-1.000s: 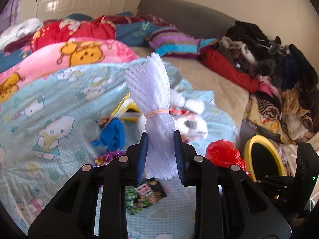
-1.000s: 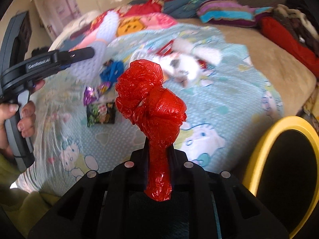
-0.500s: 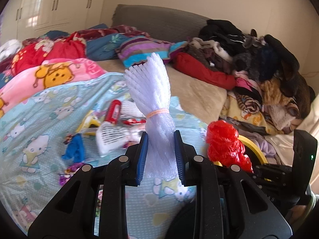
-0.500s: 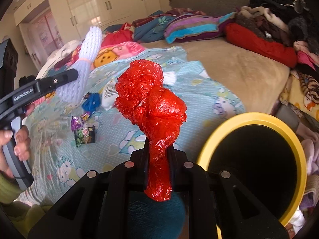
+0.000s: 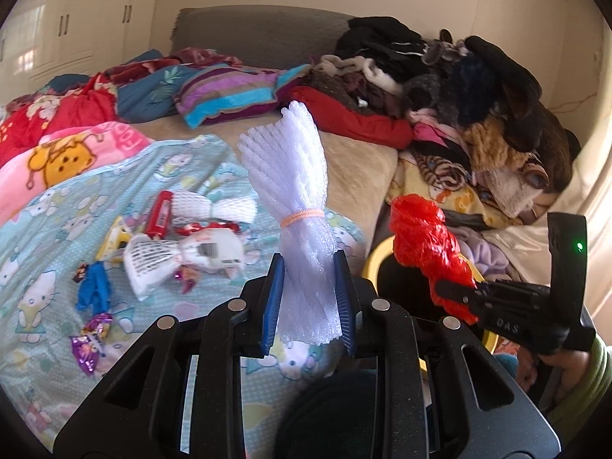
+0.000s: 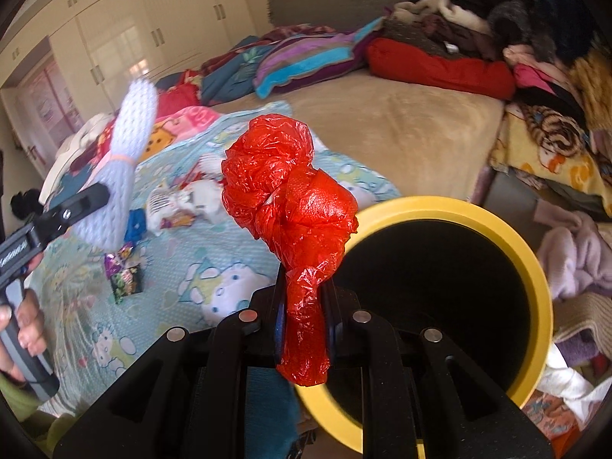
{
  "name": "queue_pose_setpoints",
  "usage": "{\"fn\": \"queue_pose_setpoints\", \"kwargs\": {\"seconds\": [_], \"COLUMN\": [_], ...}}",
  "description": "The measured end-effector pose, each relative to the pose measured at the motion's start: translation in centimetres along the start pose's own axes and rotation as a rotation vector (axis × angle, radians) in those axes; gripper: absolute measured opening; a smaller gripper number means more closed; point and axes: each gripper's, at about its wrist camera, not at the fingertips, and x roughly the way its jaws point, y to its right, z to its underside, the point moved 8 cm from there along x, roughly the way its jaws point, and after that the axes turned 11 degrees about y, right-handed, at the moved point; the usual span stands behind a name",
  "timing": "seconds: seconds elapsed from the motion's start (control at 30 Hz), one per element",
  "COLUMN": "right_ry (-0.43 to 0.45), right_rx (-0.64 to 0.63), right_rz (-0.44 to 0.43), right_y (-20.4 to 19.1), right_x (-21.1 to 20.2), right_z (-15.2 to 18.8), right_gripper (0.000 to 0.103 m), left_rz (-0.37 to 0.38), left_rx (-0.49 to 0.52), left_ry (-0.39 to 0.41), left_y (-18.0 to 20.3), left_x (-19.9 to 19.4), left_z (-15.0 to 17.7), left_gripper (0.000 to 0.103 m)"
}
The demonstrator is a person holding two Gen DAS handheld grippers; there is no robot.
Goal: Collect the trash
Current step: 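Carry both items over the yellow bin and open both tools to drop them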
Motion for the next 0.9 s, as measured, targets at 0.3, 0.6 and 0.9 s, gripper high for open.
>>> {"fn": "queue_pose_setpoints", "kwargs": {"seconds": [0.3, 0.6, 0.9], "right_ry": [0.005, -0.001, -0.023], "right_rx": [0.074, 0.131, 0.186], "right_rz": [0.079, 0.135, 0.175], "right_y": [4.2, 7.7, 10.7], "right_x": [-0.7, -1.3, -1.6], "right_z": [0.5, 1.2, 2.0], "right_gripper": [0.015, 0.016, 0.017], "left_rz": [0.065, 0.130, 0.190], "left_rx": [0.041, 0.091, 0.119], "left_ry": [-0.039, -0.078, -0.146], "left_y": [3.2, 6.7, 9.4], "left_x": [1.3, 2.6, 4.7], "left_z": [1.0, 2.3, 4.4], "left_gripper": [0.020, 0.020, 0.020]}}
